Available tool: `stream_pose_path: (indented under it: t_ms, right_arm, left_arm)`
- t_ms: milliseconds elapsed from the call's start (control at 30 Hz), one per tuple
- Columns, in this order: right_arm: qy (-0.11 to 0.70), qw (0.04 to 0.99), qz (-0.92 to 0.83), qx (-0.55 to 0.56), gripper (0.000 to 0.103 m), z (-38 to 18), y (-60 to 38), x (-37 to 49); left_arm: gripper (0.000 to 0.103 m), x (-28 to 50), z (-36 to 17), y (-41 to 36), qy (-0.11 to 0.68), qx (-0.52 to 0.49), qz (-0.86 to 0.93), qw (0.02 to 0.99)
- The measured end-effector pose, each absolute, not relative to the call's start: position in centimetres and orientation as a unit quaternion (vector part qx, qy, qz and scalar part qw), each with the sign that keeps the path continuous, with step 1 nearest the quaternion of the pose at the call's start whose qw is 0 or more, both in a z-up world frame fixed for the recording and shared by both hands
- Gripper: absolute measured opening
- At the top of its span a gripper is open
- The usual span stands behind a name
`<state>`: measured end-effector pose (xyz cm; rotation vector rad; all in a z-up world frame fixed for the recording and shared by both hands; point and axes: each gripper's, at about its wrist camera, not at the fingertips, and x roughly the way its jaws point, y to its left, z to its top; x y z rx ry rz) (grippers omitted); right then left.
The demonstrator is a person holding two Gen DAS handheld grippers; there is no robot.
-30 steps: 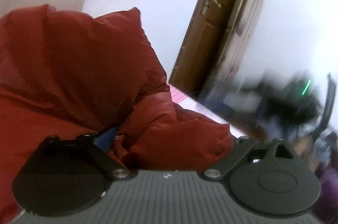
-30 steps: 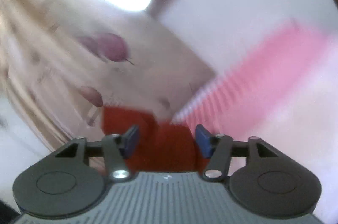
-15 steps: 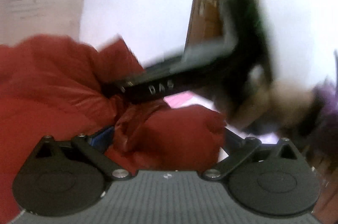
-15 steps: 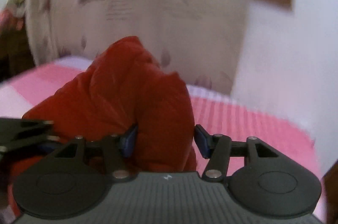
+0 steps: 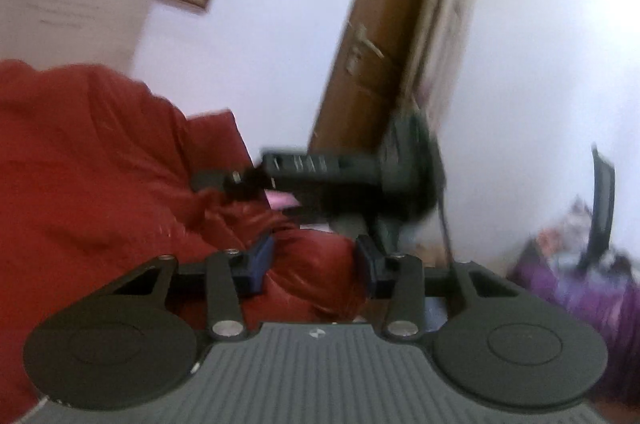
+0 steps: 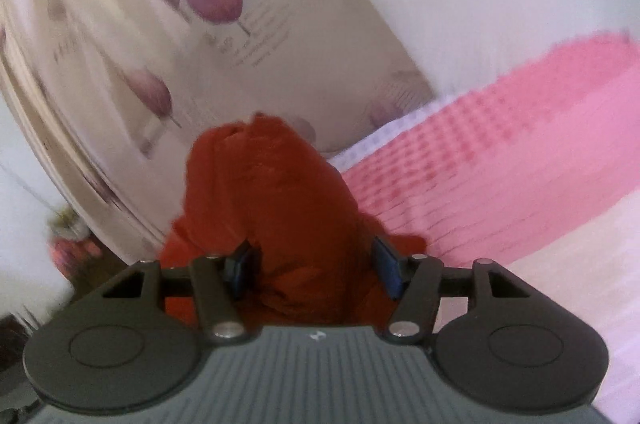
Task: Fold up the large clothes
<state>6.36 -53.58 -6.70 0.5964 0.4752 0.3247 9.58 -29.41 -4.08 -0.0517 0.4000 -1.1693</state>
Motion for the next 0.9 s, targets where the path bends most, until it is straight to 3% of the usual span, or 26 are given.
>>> stream_pose_path:
  t_ms: [167,333,467,700,800,900]
  right_arm:
    - [0.297,0.923,0.137,0.203,0.049,-5.8,-51.7,8.8]
    - [0.276,0.872,0.181,0.363,0.039,-8.9,-51.9,9.5]
    - [0.215,0.844,0.216,0.441,0.039,-10.6,-51.8,10.0]
    - [0.205,0.811,0.204,0.508,0.04,-16.8,-53.2,10.3]
    - [0.238,0.834,0.185,0.462,0.046,-15.1,-53.6,10.6]
    - [0.247,0.9,0.146,0.329,0.052,-9.2,-52.8,9.5]
  left_arm:
    - [0.047,10.1,-5.8,-30.5,0.204,0.027,-0.546,0.812]
    - [0.047,9.9,-5.1,-28.2,0.197,0.015,-0.529,0.825]
    - [0.047,10.7,-4.2,-26.3,0.196,-0.02,-0.515,0.834]
    - [0.044,12.2,-6.6,-28.9,0.239,-0.013,-0.522,0.819]
    - [0.044,12.7,-7.5,-30.0,0.246,0.005,-0.52,0.818]
    - [0.044,13.0,-7.7,-29.8,0.26,-0.006,-0.515,0.817]
